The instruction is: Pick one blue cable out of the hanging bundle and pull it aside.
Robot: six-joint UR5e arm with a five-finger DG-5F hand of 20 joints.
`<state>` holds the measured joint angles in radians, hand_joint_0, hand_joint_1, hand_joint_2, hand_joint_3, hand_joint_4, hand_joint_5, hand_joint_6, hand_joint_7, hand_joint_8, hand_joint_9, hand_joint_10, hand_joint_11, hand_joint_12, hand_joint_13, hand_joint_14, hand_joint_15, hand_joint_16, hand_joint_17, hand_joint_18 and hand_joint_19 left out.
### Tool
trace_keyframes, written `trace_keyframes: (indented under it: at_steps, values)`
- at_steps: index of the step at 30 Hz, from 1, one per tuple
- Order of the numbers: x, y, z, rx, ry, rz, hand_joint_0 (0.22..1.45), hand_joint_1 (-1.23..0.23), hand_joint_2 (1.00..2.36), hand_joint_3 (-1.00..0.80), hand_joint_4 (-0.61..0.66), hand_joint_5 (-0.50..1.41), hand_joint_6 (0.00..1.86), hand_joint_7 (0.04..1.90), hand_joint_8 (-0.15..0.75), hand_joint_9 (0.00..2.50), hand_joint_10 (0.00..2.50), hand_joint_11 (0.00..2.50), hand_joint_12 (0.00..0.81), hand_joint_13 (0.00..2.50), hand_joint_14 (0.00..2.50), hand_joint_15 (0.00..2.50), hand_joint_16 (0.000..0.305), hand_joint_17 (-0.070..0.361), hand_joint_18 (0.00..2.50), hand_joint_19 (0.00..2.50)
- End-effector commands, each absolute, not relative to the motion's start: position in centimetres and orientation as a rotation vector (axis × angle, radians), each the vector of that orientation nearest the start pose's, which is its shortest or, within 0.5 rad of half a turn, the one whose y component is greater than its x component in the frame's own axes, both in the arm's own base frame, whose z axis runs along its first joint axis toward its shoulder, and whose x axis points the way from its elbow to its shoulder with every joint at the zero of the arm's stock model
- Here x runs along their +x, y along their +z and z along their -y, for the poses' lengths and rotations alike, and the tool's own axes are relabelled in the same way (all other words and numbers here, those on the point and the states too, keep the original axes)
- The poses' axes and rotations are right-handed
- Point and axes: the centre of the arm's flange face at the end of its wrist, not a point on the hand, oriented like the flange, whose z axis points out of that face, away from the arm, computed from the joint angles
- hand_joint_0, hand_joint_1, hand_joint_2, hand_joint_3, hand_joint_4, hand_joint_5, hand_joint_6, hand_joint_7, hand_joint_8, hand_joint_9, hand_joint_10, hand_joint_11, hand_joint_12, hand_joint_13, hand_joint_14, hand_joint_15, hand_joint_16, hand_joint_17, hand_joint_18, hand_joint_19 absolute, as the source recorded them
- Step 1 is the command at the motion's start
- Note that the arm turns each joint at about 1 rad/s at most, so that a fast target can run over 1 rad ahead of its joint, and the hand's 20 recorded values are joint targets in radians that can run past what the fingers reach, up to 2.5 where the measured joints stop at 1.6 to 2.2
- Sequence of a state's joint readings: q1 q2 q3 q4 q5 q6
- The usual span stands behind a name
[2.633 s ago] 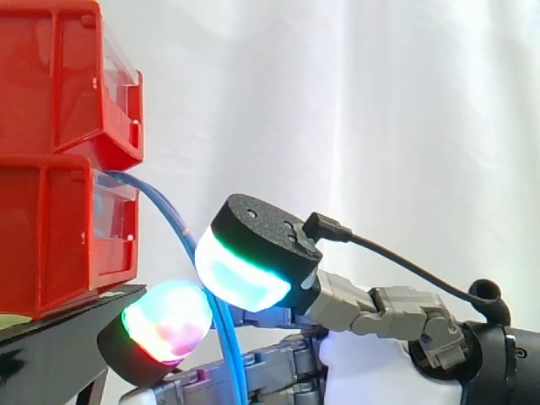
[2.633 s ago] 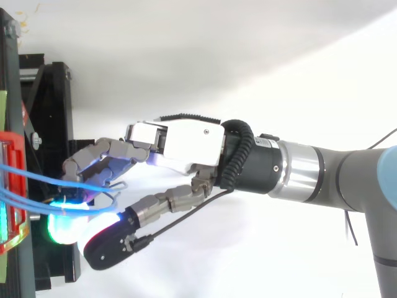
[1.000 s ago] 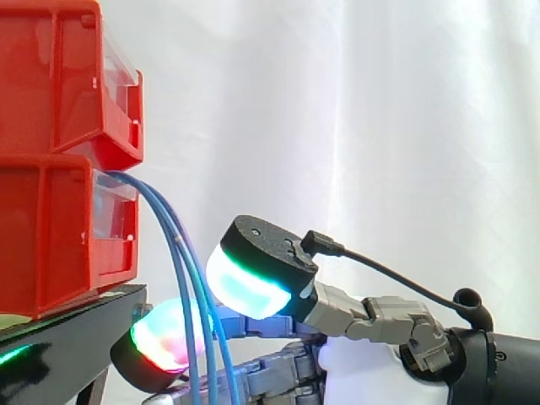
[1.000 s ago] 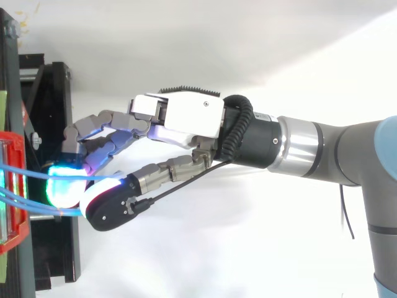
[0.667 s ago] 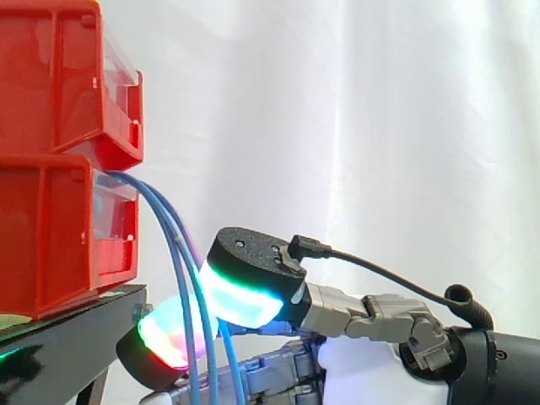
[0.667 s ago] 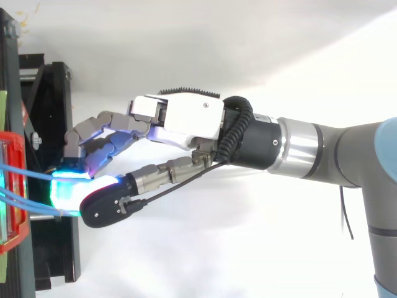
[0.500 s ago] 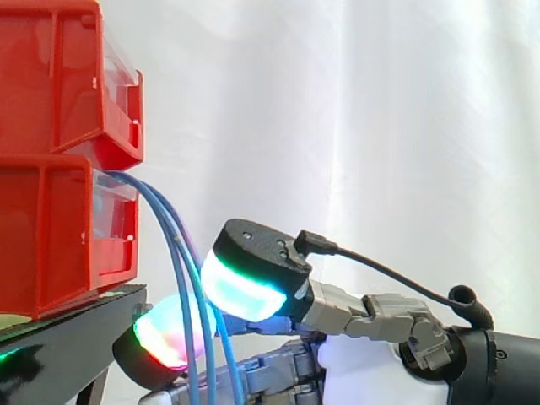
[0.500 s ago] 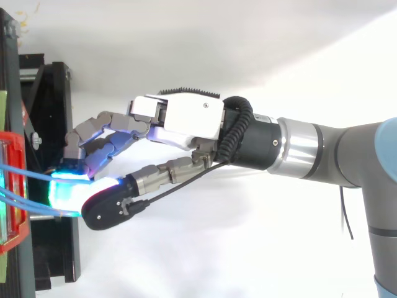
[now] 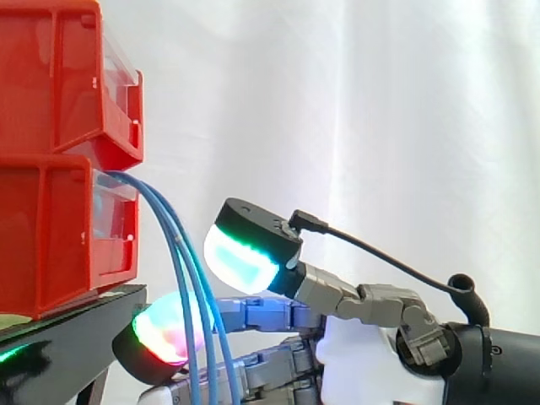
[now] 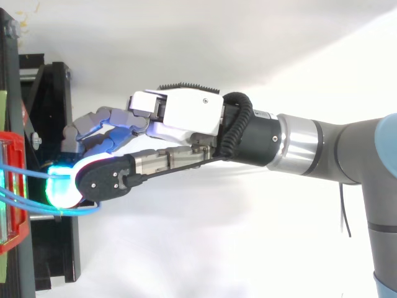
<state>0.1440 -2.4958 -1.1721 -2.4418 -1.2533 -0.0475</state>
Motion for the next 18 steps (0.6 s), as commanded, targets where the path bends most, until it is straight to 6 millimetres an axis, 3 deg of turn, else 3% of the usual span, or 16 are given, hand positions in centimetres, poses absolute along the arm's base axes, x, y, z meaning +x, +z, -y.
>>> trace_keyframes:
  at_steps: [1,6,18]
  values:
    - [80.5,14.1,5.0,1.160,1.148,-0.963,0.59,-0.48,1.01,-0.31,0.12,-0.12,0.72,0.98,0.309,0.80,0.01,0.23,0.357,0.61,0.01,0.33,0.049,0.110,0.54,0.56]
    - [80.5,14.2,5.6,1.169,1.140,-0.965,0.57,-0.63,1.02,-0.12,0.15,-0.12,0.75,0.94,0.334,0.79,0.01,0.24,0.391,0.62,0.01,0.32,0.056,0.125,0.58,0.53]
    - [80.6,14.6,6.1,1.183,1.128,-0.973,0.56,-0.70,1.01,0.03,0.17,-0.13,0.83,0.90,0.356,0.80,0.01,0.24,0.417,0.63,0.01,0.32,0.061,0.138,0.63,0.50]
